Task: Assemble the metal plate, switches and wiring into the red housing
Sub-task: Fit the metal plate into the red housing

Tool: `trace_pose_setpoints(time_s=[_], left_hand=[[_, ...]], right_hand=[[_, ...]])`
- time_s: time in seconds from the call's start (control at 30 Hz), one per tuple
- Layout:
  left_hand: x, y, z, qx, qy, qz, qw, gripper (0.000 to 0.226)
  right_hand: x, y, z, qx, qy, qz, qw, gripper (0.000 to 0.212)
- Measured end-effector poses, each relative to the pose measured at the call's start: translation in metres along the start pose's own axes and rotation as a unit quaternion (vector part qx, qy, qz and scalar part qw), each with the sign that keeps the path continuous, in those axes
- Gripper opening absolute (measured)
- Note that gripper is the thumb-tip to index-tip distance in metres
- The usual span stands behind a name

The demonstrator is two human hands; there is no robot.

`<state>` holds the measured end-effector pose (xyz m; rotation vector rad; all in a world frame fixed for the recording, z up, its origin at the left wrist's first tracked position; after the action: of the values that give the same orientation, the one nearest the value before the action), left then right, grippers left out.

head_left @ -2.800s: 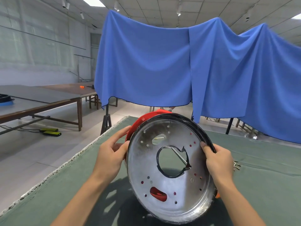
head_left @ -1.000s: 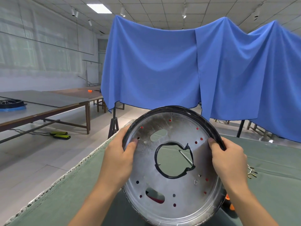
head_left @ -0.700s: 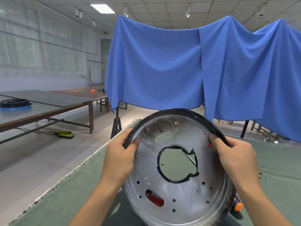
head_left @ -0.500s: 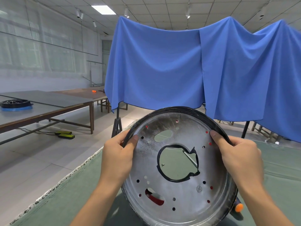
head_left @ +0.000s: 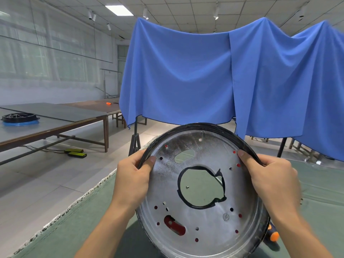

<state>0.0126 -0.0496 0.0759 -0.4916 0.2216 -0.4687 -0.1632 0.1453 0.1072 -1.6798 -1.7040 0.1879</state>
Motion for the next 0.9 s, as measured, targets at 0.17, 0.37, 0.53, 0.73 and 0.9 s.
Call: trace_pose_setpoints(time_s=[0.17,0.37,0.53,0.73,0.9], left_hand=[[0.0005,0.0003,-0.0006,0.002,0.012,0.002,1.0,0.034],[0.0005,0.0016,-0.0004,-0.001,-0.006,0.007,1.0,0.042],[0.0001,0.0028,-0.0003,-0.003,-0.007,0.009,1.0,0.033],[0.003,0.002,-0.0046,0.0,0.0,0.021,1.0,0.032],[0.0038,0.0021,-0.0067,0.003,0.013,0.023,1.0,0.035]], right_hand=[[0.0001,-0.0001,0.0012,-0.001,0.002,-0.003,1.0,0.048],[-0.0002,-0.0013,0.0036,-0.009,0.008,-0.003,1.0,0.05],[-0.0014,-0.004,0.0065,0.0,0.001,-0.003,1.0,0.05],[-0.003,-0.005,0.0044,-0.001,-0.01,-0.034,0.999,0.026],[0.0005,-0.0054,0.0024,0.008,-0.001,-0.03,1.0,0.039]])
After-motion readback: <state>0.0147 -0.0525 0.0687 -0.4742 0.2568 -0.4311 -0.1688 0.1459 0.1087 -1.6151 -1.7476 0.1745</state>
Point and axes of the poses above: each hand's wrist, its own y-axis away from the middle knuckle, its own x-axis out of the back of the hand, z = x × y, the point moved 3 cm from there along -y, towards the middle knuckle, and after that the axes turned 2 degrees about z, right-handed, at the moved point
